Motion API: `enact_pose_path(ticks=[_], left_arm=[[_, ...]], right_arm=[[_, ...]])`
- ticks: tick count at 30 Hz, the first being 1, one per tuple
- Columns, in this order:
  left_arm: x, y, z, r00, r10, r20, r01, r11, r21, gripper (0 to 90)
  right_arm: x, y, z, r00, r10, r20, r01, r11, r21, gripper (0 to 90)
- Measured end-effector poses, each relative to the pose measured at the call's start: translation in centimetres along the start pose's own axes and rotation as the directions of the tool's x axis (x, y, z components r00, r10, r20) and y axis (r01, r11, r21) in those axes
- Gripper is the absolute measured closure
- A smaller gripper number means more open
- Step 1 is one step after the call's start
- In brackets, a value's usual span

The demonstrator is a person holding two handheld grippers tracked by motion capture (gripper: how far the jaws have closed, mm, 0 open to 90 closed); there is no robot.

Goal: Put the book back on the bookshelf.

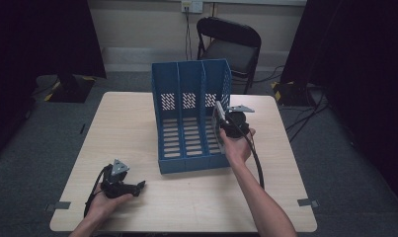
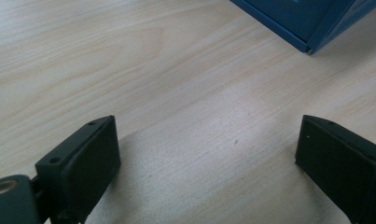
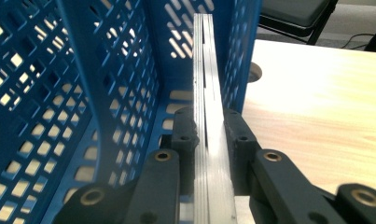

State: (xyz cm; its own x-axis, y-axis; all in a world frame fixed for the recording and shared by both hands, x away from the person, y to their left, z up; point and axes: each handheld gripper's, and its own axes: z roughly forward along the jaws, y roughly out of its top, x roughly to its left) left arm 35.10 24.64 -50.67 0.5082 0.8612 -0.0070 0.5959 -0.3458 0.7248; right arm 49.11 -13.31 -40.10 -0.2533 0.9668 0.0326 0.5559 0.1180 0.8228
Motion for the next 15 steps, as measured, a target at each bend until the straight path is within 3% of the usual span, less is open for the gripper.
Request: enact_pose_path(ticks=[3, 6, 8, 15], left_arm=[[0.0, 0.0, -0.01, 1.0, 0.0, 0.001, 0.0, 1.0, 0.0, 5.6], [-0.01, -0.01, -0.01, 1.0, 0.001, 0.0, -0.001, 1.0, 0.001, 5.6], [-0.02, -0.02, -0.02, 1.0, 0.001, 0.001, -0.001, 1.0, 0.0, 5.6], [-0.03, -0.03, -0.04, 1.0, 0.003, 0.001, -0.003, 1.0, 0.001, 5.6]], right_arm=[[-0.33, 0.31, 0.12, 0.9997, 0.024, 0.003, -0.024, 1.0, 0.003, 77.3], [-0.55, 0.56, 0.8, 0.9992, 0.033, 0.022, -0.034, 0.999, 0.042, 77.4], [-0.47, 0.41, 0.93, 0.9989, 0.026, 0.04, -0.027, 0.999, 0.04, 77.3], [-0.97, 0.1, 0.46, 0.9995, 0.003, 0.031, -0.003, 1.0, 0.011, 75.1]])
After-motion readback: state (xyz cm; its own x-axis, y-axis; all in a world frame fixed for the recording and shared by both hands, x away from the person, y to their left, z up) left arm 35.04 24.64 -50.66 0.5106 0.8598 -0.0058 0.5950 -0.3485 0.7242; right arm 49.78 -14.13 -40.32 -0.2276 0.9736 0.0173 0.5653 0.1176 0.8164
